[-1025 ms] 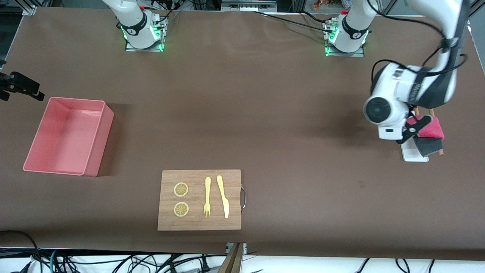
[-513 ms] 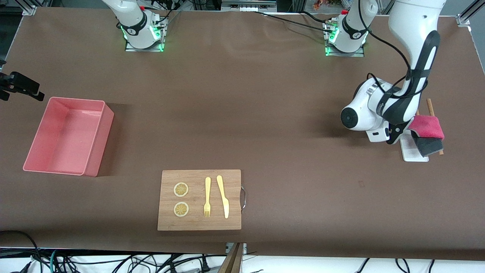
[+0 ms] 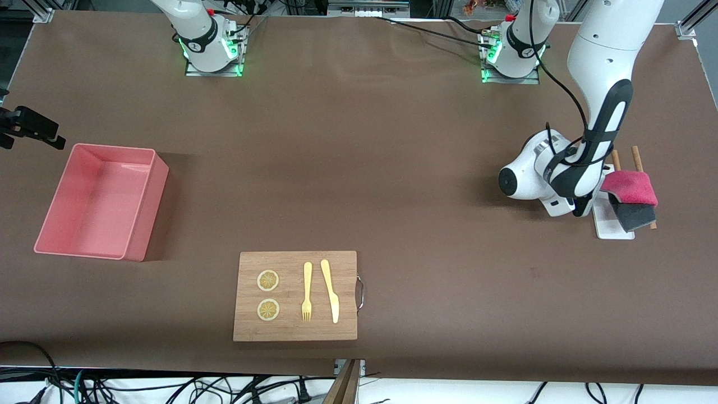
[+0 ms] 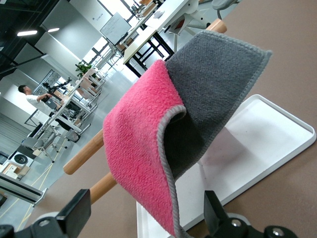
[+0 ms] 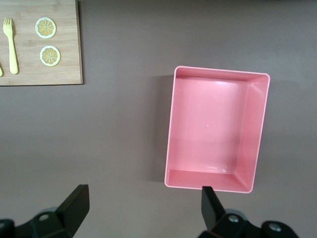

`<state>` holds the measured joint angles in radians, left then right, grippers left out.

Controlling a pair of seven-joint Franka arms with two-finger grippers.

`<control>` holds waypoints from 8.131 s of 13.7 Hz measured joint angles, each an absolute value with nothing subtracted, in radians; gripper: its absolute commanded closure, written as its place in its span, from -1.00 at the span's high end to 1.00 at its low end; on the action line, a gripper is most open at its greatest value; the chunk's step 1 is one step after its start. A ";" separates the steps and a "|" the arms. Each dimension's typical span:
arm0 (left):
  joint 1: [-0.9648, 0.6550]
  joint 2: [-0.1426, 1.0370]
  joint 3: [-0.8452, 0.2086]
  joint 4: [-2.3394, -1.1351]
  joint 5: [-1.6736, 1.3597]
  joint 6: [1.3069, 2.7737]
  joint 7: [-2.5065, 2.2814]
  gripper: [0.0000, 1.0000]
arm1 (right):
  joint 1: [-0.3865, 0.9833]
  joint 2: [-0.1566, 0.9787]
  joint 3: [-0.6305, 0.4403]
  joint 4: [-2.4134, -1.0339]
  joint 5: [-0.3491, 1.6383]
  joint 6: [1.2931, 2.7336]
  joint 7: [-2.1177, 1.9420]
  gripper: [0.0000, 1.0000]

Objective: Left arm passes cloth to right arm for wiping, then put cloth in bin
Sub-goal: 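Close the left gripper on the cloth's folded edge, then lift the cloth off the stand with the left gripper, then carry the cloth to mid-table with the left gripper while the right gripper approaches, then grasp the hanging cloth with the right gripper below the left gripper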

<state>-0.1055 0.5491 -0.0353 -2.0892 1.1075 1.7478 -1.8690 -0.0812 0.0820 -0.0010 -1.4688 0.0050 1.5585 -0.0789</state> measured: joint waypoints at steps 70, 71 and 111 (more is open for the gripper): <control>-0.371 0.407 -0.317 -1.233 -0.669 2.099 -1.509 -1.00 | 0.020 0.315 0.493 -1.624 0.452 1.824 1.524 1.00; -0.372 0.407 -0.317 -1.233 -0.669 2.101 -1.520 -1.00 | 0.020 0.314 0.498 -1.624 0.472 1.828 1.531 1.00; -0.375 0.411 -0.313 -1.232 -0.669 2.131 -1.541 0.99 | 0.052 0.371 0.463 -1.608 0.525 2.099 1.428 -1.00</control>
<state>-0.3752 0.4113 -0.3126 -1.2323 -0.6690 2.1310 -1.5406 0.0522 0.3715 0.4627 -1.6075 0.5252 2.0993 1.4278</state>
